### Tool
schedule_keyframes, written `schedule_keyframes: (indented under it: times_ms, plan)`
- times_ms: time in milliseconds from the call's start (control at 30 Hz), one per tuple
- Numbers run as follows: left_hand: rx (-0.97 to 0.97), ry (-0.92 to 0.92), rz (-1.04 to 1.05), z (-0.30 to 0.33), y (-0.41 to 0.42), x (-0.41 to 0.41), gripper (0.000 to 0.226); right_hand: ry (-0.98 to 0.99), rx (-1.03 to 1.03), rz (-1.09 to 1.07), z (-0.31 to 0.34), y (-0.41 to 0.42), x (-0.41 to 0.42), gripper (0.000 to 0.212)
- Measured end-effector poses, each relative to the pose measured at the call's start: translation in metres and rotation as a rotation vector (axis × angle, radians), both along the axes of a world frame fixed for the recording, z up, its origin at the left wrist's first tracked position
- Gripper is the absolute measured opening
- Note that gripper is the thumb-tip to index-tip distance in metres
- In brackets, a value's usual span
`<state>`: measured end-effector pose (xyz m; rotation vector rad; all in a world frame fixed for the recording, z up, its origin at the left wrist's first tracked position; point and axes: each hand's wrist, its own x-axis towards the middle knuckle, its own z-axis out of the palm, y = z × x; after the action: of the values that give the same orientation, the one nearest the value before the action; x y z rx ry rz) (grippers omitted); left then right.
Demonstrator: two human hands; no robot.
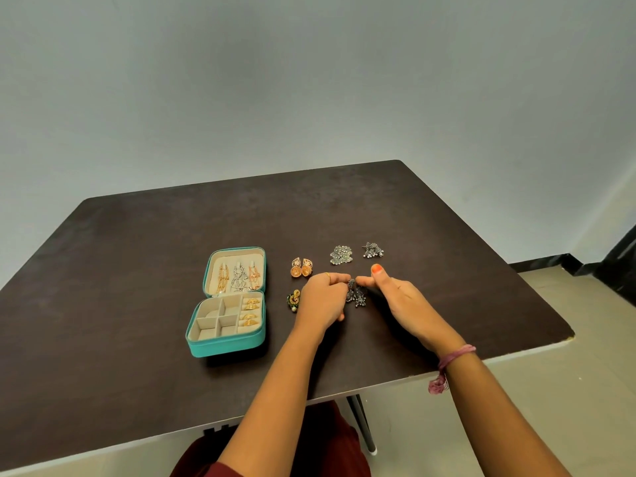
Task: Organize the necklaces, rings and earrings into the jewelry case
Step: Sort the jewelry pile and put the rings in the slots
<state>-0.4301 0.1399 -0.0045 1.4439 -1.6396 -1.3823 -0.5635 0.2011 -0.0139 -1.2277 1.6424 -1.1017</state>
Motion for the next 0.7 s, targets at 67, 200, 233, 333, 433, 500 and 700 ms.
schedule_keyframes:
  times_ms: [67, 200, 233, 333, 433, 500, 700]
  plan:
    - [-0.042, -0.039, -0.006, -0.0023, -0.0015, -0.0005, 0.033, 0.017, 0.002, 0.010, 0.0000, -0.0008, 0.0004, 0.055]
    - [-0.064, -0.070, -0.015, -0.0046, -0.0042, 0.0004, 0.034, 0.044, -0.005, 0.001, -0.0021, -0.0009, 0.0001, 0.059]
    - [-0.063, -0.074, -0.019, -0.0041, -0.0043, 0.0003, 0.034, 0.058, -0.006, -0.003, -0.0036, -0.0012, -0.0006, 0.061]
    - [-0.069, -0.084, -0.024, -0.0023, -0.0041, -0.0008, 0.033, 0.093, 0.000, -0.003, -0.0046, -0.0020, -0.0005, 0.068]
    - [-0.073, -0.079, -0.009, -0.0012, -0.0042, -0.0012, 0.032, 0.073, -0.012, -0.010, -0.0035, -0.0022, 0.0007, 0.065]
    - [-0.071, -0.074, -0.002, -0.0001, -0.0034, -0.0009, 0.029, 0.030, -0.026, -0.022, -0.0003, -0.0007, 0.0015, 0.058]
    - [-0.174, -0.116, -0.027, -0.0010, -0.0014, -0.0001, 0.015, -0.039, -0.027, -0.041, 0.0019, -0.0012, -0.0002, 0.058]
